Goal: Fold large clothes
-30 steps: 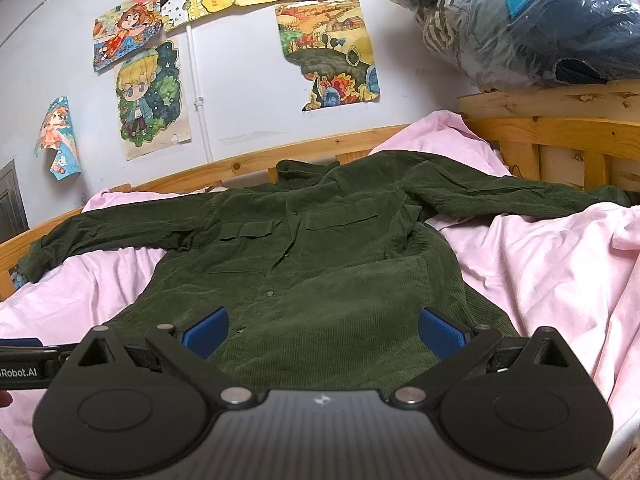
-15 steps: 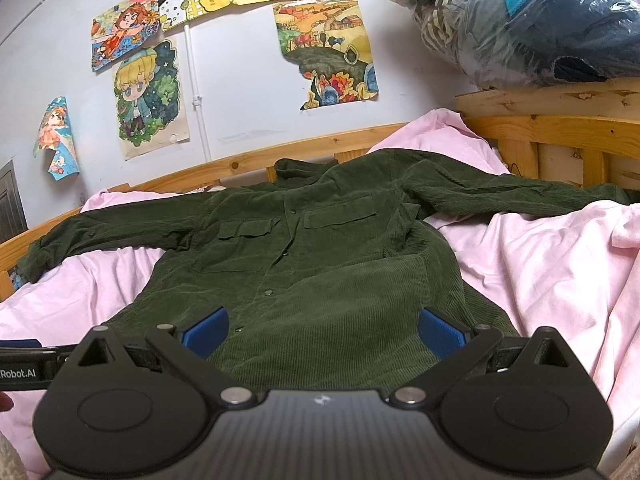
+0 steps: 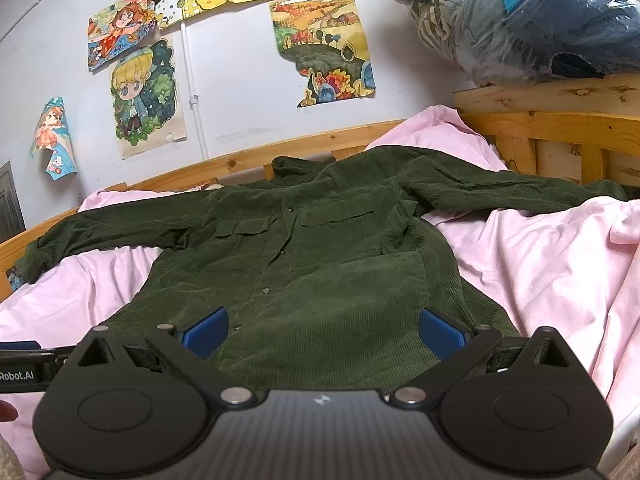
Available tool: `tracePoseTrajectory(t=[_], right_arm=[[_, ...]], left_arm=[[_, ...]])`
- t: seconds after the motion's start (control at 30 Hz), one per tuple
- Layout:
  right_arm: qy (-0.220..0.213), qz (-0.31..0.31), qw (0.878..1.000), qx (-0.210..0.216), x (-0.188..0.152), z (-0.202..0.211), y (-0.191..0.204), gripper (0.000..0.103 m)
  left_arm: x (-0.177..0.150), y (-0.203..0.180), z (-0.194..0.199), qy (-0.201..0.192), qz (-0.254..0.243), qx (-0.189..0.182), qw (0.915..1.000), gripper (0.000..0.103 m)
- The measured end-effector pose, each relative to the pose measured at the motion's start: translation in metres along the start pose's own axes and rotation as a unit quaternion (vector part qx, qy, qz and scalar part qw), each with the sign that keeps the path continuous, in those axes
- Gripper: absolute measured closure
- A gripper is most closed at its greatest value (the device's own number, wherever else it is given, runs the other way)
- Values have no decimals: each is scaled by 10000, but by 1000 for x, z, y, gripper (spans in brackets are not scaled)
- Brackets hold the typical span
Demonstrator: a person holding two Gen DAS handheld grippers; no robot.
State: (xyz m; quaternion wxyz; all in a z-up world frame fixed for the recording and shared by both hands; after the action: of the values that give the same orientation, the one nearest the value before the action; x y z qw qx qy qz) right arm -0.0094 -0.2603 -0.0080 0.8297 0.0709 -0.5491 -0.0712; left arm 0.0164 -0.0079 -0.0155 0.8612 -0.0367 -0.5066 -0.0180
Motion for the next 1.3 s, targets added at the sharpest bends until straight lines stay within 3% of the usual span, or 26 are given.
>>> tracePoseTrajectory(t=[0.3,0.63,0.87,1.0,1.3], right_arm=[[213,24,9996,-201,0,-4,3,0],[1299,150,9877,-856,3,-27,0,0],[1132,136,9882,-1019,37,-28,-14,0],[997,67,9894,-1052,58,-34,-30,0],[573,-190,9888,-1362,88,-62,-96,0]], left_arm=[[-3,2,-6,126,-5,96,9999,1],[-4,9,-18,525,-17,457,9976,1],[17,-5,-38,646,-63,142,9978,1],[37,-25,-49,644,-414,-52,9971,1],[80,-73,-88,741,-887,-368,9926,1]])
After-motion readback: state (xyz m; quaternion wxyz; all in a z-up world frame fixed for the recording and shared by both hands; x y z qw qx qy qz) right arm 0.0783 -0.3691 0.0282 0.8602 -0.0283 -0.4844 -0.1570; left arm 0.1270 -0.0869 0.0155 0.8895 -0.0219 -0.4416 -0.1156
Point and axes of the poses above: each gripper's, at about its wrist camera, not at the fingertips, and z roughly against the way its jaws point, y to its left, x to its top, the point moved 2 cm from there along -z, roughly the way its jaws point, and after that the axes turned 4 degrees about -x, right-handed, at the moved point
